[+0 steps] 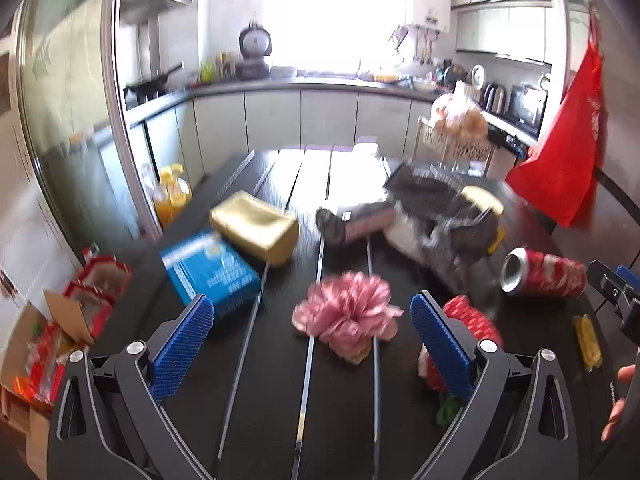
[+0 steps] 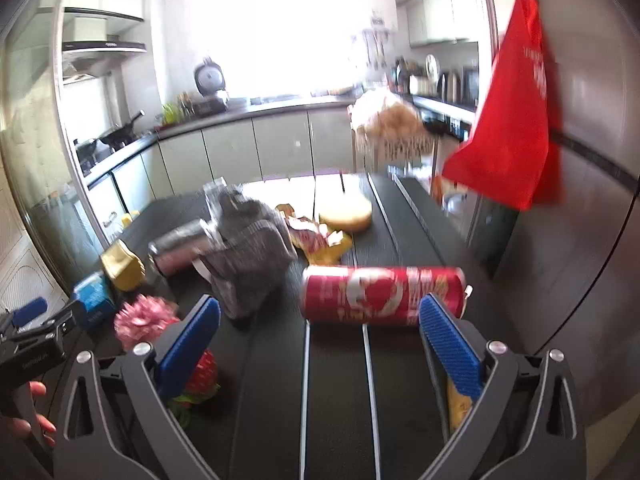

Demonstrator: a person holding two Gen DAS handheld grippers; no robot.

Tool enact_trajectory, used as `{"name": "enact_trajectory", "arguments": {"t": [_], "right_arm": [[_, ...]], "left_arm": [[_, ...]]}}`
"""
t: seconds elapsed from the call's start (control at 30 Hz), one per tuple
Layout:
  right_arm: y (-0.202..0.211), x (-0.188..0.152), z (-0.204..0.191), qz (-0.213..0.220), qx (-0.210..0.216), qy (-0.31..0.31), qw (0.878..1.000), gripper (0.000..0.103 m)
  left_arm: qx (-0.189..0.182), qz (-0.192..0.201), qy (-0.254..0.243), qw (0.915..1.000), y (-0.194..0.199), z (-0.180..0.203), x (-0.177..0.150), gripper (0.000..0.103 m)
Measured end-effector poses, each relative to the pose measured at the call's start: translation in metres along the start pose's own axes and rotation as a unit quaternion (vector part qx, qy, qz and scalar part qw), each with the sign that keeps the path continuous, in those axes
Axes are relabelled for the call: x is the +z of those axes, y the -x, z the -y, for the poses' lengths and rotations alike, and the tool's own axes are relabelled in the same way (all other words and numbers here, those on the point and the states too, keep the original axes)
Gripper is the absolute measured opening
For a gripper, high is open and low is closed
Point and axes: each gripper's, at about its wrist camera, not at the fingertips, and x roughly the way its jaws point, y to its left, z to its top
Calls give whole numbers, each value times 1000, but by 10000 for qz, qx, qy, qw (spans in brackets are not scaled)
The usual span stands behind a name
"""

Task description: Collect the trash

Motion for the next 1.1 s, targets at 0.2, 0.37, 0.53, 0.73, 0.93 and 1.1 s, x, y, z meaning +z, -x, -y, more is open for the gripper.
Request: {"name": "enact_trajectory", "arguments": {"t": [0.2,0.37,0.53,0.73,0.93,1.1], "right_arm": [[42,15,-12,549,-42,257,9982,100],[60,17,-15,809,-103,317,9962,100],[67,17,-10,864,-101,184,9960,100],[72,17,-11,913,-104,196,9956,100],[72,17,-12,924,-100,204,9955,100],[73,17,-13,951,-125,205,9952,100]], "left_arm": [[24,515,-46,9987,42,5,18,95],[17,680,64,9977,55,-2,23,95],[-2,735,93,9973,61,-5,26,95],[0,768,58,9970,61,-3,25,95],[-1,794,62,9968,62,-4,23,95],[4,821,76,9966,64,-5,23,95]]}}
